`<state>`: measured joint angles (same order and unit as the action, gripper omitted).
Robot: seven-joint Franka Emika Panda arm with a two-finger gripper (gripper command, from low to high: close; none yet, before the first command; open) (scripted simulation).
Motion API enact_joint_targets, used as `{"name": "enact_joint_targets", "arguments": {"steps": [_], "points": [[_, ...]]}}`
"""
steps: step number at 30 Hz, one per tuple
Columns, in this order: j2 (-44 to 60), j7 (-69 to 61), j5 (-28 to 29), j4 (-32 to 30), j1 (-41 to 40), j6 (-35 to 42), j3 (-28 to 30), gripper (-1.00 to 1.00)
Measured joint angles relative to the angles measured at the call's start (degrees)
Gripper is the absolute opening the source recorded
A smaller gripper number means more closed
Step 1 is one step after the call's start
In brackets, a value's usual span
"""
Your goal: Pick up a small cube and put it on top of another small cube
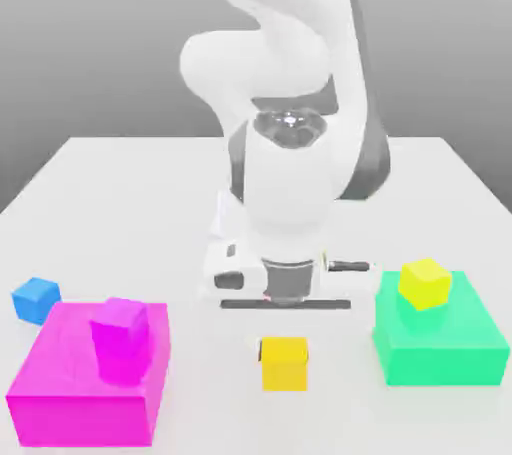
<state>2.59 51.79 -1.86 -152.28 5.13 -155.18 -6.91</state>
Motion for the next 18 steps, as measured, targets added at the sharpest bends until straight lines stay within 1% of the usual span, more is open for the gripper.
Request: {"name": "enact_joint_targets", "arguments": {"steps": [2,6,11,13,17,18], "points": [[-4.1,1.1,-1.9,-0.9,4.1,3.0,-1.7,-1.00],[-12.1,4.2,-4.8,-2.9,9.0,8.8,-5.0,-1.00],[-21.2,8.7,-7.6,-5.3,15.6,15.5,-10.9,-1.00],[-19.9,9.9,-7.3,-6.2,16.0,13.5,-12.3,-1.00],[-13.0,11.8,-5.3,-7.8,15.2,5.0,-13.8,-1.00],[-12.0,12.0,-5.1,-8.0,15.1,3.8,-13.9,1.00]]}}
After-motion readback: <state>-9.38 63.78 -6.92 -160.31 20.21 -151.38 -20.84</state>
